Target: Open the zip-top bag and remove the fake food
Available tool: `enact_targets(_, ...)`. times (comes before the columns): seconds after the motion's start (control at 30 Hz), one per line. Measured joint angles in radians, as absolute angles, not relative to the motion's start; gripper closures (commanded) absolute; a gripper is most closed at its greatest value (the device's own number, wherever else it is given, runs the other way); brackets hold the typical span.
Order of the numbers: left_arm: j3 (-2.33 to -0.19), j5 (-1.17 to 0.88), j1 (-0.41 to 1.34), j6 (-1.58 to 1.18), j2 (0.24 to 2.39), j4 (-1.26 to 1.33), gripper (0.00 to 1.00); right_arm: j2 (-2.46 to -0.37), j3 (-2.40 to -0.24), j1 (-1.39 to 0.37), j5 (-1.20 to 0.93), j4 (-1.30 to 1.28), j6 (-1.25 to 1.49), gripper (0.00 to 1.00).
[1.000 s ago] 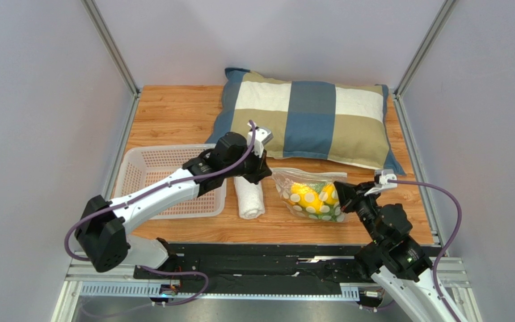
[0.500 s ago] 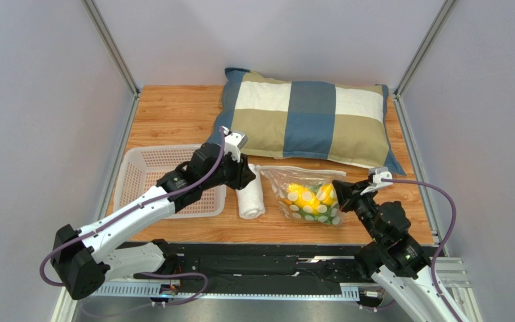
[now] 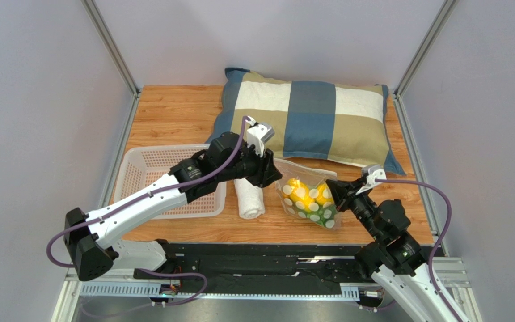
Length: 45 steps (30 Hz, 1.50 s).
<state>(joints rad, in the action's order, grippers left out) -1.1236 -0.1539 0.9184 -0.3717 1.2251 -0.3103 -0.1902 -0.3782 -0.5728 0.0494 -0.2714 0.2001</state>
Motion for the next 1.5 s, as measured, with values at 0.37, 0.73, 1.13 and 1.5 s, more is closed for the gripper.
enact_targets(0.37, -1.195, 0.022, 0.915, -0.952, 1.345, -0.398, 0.33, -0.173, -0.378, -0.573, 0.04, -0.273, 0.193, 1.0)
enact_targets(0.73, -1.3, 0.093, 0.915, -1.121, 1.501, -0.423, 0.38, -0.15, -0.378, -0.573, 0.023, -0.279, 0.193, 1.0)
enact_targets(1.13, -1.303, 0.091, 0.915, -1.18, 1.536, -0.415, 0.55, -0.141, -0.375, -0.573, 0.02, -0.279, 0.193, 1.0)
enact_targets(1.5, -1.295, 0.075, 0.917, -1.129, 1.551, -0.347, 1.0, -0.131, -0.374, -0.572, 0.01, -0.29, 0.218, 0.58)
